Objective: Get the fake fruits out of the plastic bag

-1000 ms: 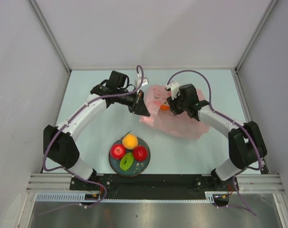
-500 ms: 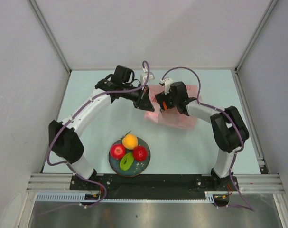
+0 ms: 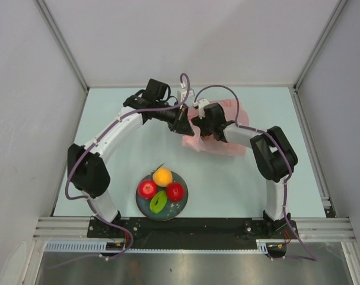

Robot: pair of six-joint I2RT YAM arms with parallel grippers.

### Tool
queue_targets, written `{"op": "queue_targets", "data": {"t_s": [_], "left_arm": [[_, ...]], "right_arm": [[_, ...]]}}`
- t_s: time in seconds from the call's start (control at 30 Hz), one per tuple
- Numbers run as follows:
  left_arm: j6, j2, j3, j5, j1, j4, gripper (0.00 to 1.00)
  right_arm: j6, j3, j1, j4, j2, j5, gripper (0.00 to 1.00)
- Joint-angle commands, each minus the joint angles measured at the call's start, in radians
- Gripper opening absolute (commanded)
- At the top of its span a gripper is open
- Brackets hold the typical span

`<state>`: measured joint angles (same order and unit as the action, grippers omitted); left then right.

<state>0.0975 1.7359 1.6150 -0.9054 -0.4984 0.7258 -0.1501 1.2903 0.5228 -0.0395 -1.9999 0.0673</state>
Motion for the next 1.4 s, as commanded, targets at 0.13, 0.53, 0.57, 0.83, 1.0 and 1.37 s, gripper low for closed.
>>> {"op": "queue_targets", "data": {"t_s": [0.13, 0.53, 0.57, 0.83, 1.0, 1.37], "left_arm": [[0.022, 0.025, 0.086, -0.020, 0.018, 0.009, 0.00], [0.002, 0.028, 0.276, 0.181, 0.067, 0.018, 0.75], [-0.016, 0.008, 0.264, 0.195, 0.075, 0.015, 0.79], [-0.001, -0.373, 0.037, 0.240, 0.257, 0.084, 1.00], [0.031, -0.574, -0.102, 0.247, 0.349, 0.178, 1.00], [-0.070, -0.806, -0.329, 0.162, 0.495, 0.119, 1.00]], "right_arm": [[0.043, 0.041, -0.072, 0.142, 0.241, -0.231, 0.55], [-0.148, 0.026, -0.050, 0.446, 0.656, -0.445, 0.51], [-0.170, 0.011, -0.037, 0.467, 0.683, -0.442, 0.51], [-0.465, -0.080, 0.517, 0.513, 0.903, -0.275, 0.50], [-0.554, -0.169, 0.727, 0.501, 0.865, -0.303, 0.50], [-0.773, -0.353, 0.827, 0.300, 0.698, -0.379, 0.54]]}}
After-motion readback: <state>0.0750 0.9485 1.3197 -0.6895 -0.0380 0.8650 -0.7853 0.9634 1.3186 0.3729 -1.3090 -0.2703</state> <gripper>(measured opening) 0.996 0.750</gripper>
